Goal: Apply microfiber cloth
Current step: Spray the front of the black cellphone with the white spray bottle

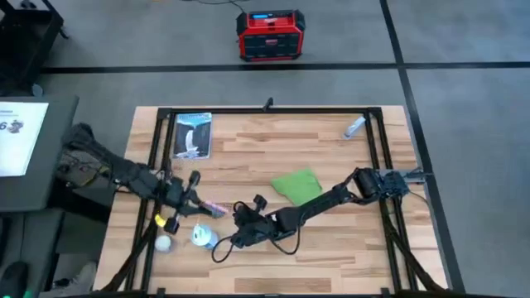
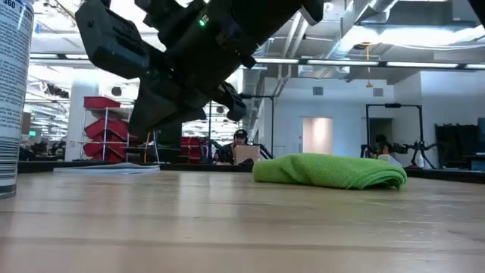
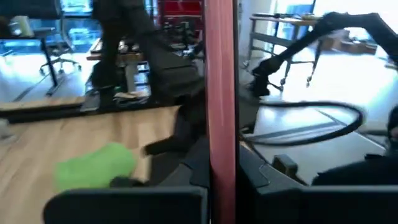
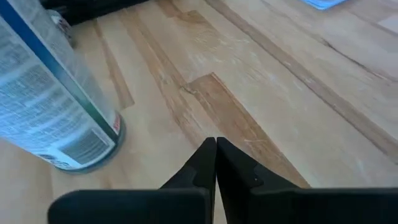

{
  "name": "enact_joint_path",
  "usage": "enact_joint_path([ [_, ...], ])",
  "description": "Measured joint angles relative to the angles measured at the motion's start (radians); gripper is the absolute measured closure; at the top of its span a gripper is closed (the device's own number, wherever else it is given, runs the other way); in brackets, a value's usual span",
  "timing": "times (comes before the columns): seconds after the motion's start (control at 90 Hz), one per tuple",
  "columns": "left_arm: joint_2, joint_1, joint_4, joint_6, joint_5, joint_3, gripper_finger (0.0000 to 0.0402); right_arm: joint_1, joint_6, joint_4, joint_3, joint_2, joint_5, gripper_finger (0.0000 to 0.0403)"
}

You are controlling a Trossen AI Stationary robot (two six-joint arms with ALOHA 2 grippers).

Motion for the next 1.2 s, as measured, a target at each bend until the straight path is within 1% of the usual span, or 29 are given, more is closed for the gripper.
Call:
enact_joint_path([
  [0.244, 0.163, -0.284, 0.003, 0.08, -0.255, 0.165, 0.0399, 0.03, 0.054, -0.028, 0.0, 0.0, 0.049, 0.0403],
  [0.433, 0.324, -0.438, -0.002, 0.074, -0.471, 0.253, 0.0399, 0.06, 0.095, -0.031, 0.0, 0.0, 0.058, 0.0403],
  [0.533, 0.402, -0.494, -0.003, 0.024, -0.563, 0.288, 0.0399, 0.084, 0.107, -0.034, 0.0, 0.0, 0.08, 0.0403],
  [0.678, 0.51, -0.553, 0.013, -0.062, -0.639, 0.344, 0.0399, 0.117, 0.128, -0.033, 0.0, 0.0, 0.092, 0.0403],
  [0.8, 0.618, -0.596, 0.018, -0.117, -0.747, 0.395, 0.0399, 0.143, 0.153, -0.044, 0.0, 0.0, 0.102, 0.0403],
  [0.989, 0.776, -0.665, 0.022, -0.201, -0.912, 0.506, 0.0399, 0.19, 0.183, -0.05, 0.0, 0.0, 0.126, 0.0403],
  [1.078, 0.85, -0.697, 0.023, -0.218, -0.983, 0.568, 0.0399, 0.211, 0.203, -0.052, 0.0, 0.0, 0.138, 0.0403],
  [1.122, 0.888, -0.713, 0.023, -0.223, -1.006, 0.601, 0.0399, 0.221, 0.214, -0.052, 0.0, 0.0, 0.149, 0.0403],
  [1.2, 0.933, -0.731, -0.013, -0.225, -1.008, 0.641, 0.04, 0.236, 0.227, -0.05, 0.0, 0.0, 0.177, 0.0403],
])
